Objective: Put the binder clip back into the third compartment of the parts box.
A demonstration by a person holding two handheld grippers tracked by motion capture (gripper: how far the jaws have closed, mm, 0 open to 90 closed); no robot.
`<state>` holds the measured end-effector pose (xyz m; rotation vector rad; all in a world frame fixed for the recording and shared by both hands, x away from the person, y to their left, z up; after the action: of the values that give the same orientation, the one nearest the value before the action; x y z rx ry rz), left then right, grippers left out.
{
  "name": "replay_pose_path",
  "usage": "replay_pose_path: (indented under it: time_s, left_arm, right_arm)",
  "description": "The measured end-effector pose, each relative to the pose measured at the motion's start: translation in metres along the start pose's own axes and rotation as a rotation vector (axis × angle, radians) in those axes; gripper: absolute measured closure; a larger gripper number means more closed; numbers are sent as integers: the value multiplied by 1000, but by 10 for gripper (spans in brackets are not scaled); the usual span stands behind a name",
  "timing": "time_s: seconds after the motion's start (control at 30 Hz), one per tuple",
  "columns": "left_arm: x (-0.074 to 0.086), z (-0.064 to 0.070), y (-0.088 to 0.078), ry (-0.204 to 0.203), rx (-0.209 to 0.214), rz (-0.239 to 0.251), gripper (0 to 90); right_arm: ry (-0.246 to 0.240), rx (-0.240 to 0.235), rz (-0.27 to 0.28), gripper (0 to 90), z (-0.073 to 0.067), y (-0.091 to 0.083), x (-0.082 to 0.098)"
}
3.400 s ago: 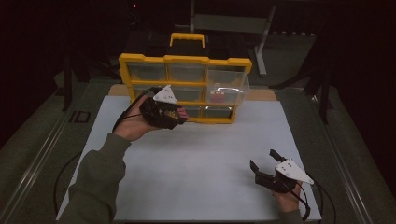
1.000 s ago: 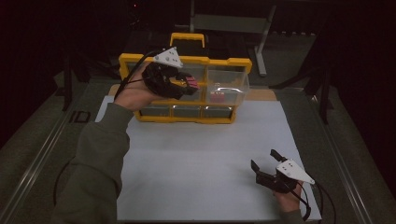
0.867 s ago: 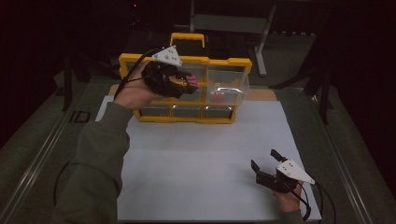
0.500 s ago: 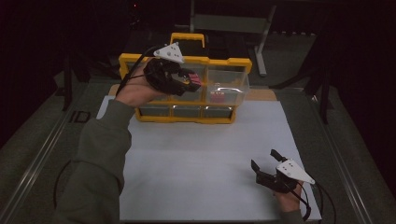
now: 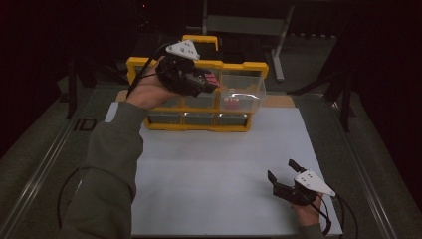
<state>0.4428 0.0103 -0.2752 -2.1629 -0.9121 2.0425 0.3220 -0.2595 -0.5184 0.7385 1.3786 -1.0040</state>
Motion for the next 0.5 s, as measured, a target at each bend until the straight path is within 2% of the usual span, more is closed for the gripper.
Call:
replay_pose_path:
  time_s: [0.5]
  left_arm:
    - [-11, -3, 12, -4, 1, -1, 496]
  right_arm:
    - [-1, 1, 1, 150, 0, 0, 0]
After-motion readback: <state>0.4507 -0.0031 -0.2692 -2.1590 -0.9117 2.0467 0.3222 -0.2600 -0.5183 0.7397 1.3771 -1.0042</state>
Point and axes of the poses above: each handheld gripper's, and its own axes: y roughly forward along the jaws, x roughly out of its underside, z roughly to its right, the point moved 9 cm from there along y, roughly forward along the jaws, and after that the axes turned 9 degrees about z, right-handed, at the moved point
